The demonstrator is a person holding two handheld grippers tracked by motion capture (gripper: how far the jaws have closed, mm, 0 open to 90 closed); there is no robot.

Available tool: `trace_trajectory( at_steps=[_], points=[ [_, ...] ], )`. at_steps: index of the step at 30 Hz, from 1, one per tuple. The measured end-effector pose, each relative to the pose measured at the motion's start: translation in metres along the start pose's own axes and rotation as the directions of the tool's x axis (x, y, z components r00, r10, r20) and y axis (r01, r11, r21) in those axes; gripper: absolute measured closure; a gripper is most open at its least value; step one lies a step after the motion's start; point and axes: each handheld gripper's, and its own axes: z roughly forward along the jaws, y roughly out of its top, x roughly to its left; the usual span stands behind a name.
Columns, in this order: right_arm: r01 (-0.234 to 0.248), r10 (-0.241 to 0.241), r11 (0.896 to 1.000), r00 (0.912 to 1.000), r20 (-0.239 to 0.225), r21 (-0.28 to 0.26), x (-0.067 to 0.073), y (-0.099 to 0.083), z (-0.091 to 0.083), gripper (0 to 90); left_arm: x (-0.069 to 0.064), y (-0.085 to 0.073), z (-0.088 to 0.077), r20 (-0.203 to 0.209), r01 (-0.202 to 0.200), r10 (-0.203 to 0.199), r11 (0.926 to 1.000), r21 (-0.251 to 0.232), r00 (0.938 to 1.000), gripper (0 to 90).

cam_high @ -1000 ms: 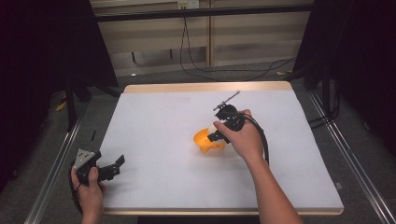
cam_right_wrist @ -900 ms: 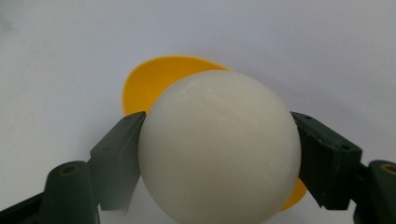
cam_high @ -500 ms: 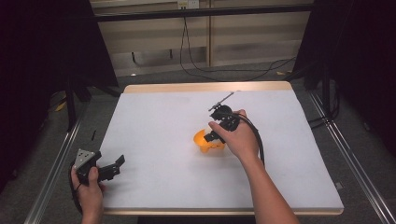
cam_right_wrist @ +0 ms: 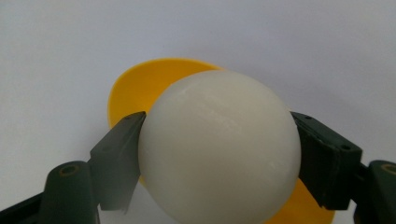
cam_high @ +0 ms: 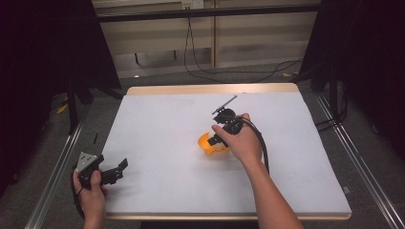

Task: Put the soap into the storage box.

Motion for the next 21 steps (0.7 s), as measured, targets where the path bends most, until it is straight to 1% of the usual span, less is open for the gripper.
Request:
trace_trajectory(
  at_steps=[1, 6, 11, 14, 16, 17, 21],
  points=[
    [0.003, -0.003, 1.000, 1.0000, -0.001, 0.003, -0.0003, -0.0002, 0.0009, 23.9, 0.0000, 0.0000, 0.0000, 0.000, 0.000, 0.000, 1.0000, 0.000, 1.0000, 0.7],
    [-0.011, 0.011, 1.000, 0.9999, 0.009, 0.006, -0.0009, -0.0012, 0.0039, 23.8, -0.0002, 0.0001, 0.0002, -0.004, -0.004, 0.004, 1.0000, 0.000, 1.0000, 0.7],
    [-0.020, 0.020, 1.000, 0.9998, 0.000, 0.013, -0.0009, -0.0023, 0.0066, 23.8, 0.0000, 0.0000, 0.0002, 0.001, -0.003, 0.003, 1.0000, 0.000, 1.0000, 0.7],
    [-0.021, 0.022, 1.000, 0.9998, -0.003, 0.013, -0.0014, -0.0035, 0.0079, 23.7, -0.0001, 0.0000, 0.0001, -0.004, -0.004, 0.004, 1.0000, 0.000, 1.0000, 0.7],
    [-0.032, 0.032, 0.999, 0.9995, -0.007, 0.022, -0.0013, -0.0042, 0.0088, 23.7, -0.0002, 0.0000, 0.0002, -0.004, -0.004, 0.004, 1.0000, 0.001, 1.0000, 0.7],
    [-0.031, 0.031, 0.999, 0.9995, -0.001, 0.021, -0.0011, -0.0045, 0.0093, 23.6, -0.0001, 0.0000, 0.0001, -0.004, -0.005, 0.005, 1.0000, 0.000, 1.0000, 0.7],
    [-0.025, 0.025, 1.000, 0.9997, -0.004, 0.013, -0.0022, -0.0052, 0.0096, 23.1, -0.0002, 0.0000, 0.0001, -0.004, -0.005, 0.005, 1.0000, 0.000, 1.0000, 0.7]
  ],
)
